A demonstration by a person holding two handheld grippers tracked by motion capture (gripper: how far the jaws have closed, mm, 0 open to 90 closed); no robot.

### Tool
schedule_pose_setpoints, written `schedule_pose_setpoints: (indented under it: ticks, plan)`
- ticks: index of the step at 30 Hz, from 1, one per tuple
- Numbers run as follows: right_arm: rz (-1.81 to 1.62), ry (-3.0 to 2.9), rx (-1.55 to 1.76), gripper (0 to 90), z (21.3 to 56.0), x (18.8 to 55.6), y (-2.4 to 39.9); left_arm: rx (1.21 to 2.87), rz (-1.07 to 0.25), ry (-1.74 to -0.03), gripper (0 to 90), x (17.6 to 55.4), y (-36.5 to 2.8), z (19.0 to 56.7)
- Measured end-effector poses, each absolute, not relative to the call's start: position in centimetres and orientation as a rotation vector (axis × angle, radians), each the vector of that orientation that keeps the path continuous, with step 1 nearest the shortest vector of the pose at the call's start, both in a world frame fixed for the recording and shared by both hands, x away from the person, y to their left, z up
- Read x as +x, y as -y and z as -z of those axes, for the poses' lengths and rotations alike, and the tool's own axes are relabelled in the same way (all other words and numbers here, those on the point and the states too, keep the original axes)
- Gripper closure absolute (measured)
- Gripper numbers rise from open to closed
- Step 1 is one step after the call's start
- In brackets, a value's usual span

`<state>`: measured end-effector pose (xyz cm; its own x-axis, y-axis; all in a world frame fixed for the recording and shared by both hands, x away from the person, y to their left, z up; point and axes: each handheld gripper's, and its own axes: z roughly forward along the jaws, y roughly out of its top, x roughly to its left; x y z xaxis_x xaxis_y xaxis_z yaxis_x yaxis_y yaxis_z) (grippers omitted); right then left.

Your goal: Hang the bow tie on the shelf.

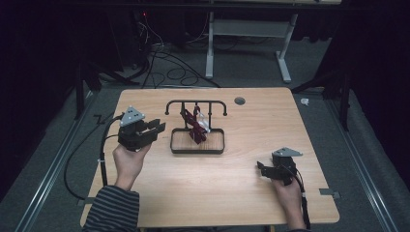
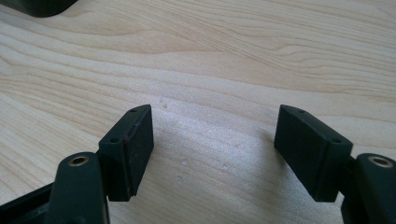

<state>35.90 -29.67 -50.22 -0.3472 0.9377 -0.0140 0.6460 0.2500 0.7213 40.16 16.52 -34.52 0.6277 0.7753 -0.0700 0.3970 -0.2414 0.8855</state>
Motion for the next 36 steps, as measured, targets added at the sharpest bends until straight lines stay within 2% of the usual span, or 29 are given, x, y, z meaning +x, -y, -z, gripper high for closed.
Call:
schedule_pose_setpoints:
  ticks: [36]
  plan:
    - [-0.875,-2.083,1.440,29.6,50.2,35.9,29.7,1.817,-0.482,-1.033,69.2,38.1,-19.8,36.6]
